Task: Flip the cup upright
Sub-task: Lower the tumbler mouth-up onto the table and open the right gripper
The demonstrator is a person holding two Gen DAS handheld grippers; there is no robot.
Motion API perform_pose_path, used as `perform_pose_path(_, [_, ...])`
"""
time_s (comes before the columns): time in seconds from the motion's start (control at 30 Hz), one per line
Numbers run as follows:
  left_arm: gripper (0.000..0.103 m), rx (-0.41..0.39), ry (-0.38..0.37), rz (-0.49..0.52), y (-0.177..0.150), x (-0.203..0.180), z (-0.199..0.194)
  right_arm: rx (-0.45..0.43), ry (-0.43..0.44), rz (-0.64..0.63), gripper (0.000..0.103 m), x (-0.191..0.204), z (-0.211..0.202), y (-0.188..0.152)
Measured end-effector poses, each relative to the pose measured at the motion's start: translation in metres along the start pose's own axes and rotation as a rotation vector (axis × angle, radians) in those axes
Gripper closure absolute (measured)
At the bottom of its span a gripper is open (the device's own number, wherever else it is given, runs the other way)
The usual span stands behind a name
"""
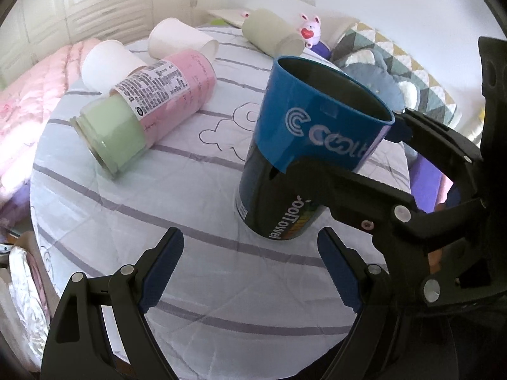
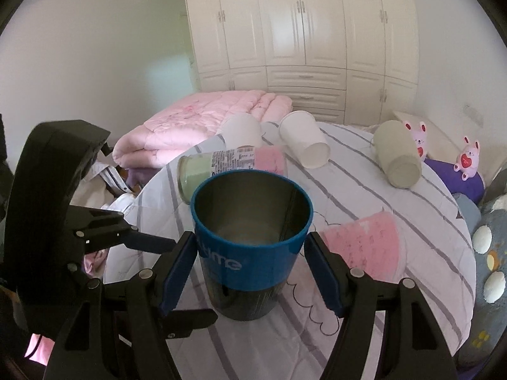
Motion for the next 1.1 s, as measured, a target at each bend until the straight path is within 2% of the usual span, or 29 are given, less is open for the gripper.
perform_pose_path(0.47, [0.013,-0.026,0.060,0.024,0.007,-0.023,-0.008,-0.001,0.045,0.042,0.031,-0.002,-0.009,-0.007])
perform_pose_path(0.6, [0.012,-0.032,0.073,0.031,0.006,-0.026,-0.011,-0.005,0.048,0.047,0.025,-0.003,-0.014,-0.007])
perform_pose_path(0.9, [0.012,-0.058,0.085,0.057,0.005,-0.038,-0.021,-0.025,0.058,0.057,0.023,-0.009,-0.038,-0.010])
perform_pose_path(1.1, [0.012,-0.115,0.088,0.107,0.005,-0.056,-0.040,-0.033,0.048,0.087,0.021,-0.018,-0.065,-0.014])
Point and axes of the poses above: each gripper's, at about its wrist camera, not at the fingertips, and z roughly the way its jaws point, x to its left, y to its top, the point moved 4 cm from there along z, roughly the way its jaws point, and after that the axes turned 11 degrees about x, right-handed, at the moved point
